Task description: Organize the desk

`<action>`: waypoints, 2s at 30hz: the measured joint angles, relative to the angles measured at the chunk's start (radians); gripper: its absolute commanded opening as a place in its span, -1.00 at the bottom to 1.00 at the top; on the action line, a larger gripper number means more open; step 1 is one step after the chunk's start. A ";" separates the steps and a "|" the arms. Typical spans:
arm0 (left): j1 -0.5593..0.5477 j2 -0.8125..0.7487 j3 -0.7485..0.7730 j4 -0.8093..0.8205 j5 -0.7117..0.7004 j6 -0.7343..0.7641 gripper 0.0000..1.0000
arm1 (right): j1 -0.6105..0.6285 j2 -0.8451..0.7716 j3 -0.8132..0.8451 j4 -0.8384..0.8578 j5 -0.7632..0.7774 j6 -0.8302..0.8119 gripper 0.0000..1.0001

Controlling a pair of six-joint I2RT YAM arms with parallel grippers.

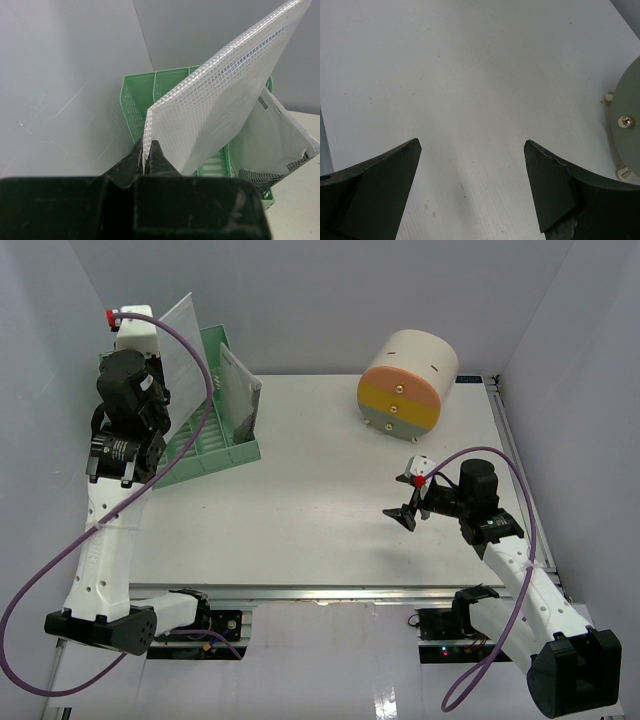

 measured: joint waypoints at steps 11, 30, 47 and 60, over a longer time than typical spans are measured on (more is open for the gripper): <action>0.036 0.049 0.000 -0.035 0.005 -0.039 -1.00 | -0.006 0.000 0.000 0.000 0.000 0.000 0.80; 0.056 0.229 0.055 -0.086 0.121 -0.125 -1.00 | -0.009 -0.002 0.000 0.000 0.001 0.000 0.80; 0.119 0.404 0.243 -0.096 0.352 -0.290 -1.00 | -0.015 -0.003 0.000 0.000 0.012 -0.003 0.81; 0.155 0.452 0.253 -0.046 0.483 -0.373 -1.00 | -0.019 -0.003 0.000 0.000 0.016 -0.008 0.80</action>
